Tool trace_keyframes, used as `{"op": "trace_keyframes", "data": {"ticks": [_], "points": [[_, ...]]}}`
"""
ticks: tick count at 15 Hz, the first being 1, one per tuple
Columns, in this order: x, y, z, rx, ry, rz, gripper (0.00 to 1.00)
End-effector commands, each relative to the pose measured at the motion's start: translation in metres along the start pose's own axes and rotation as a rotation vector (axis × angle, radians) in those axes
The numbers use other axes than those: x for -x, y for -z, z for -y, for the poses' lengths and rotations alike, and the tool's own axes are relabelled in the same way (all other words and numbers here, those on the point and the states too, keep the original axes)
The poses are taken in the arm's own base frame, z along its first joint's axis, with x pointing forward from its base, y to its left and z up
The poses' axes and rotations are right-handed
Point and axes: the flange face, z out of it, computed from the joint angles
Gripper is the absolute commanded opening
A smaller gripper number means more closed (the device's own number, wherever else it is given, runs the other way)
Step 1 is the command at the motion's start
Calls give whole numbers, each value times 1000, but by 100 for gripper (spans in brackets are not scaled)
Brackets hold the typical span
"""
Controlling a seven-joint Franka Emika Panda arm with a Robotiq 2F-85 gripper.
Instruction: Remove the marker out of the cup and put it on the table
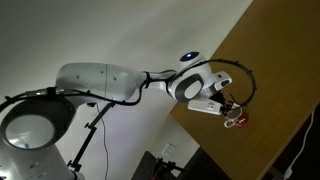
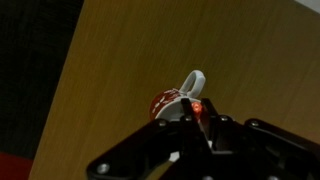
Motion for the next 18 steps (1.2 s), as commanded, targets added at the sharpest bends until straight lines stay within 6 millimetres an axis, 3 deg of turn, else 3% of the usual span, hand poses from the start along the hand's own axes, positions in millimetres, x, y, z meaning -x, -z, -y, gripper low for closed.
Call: {"op": "trace_keyframes", "data": {"ticks": [1, 5, 8, 13, 18], "points": [[13, 43, 4, -10, -3, 66, 3], [21, 77, 9, 12, 6, 49, 3], [12, 85, 21, 51, 39, -7, 3], [-15, 78, 53, 99, 100, -138, 3], [-37, 56, 88, 119, 118, -241, 3]]}}
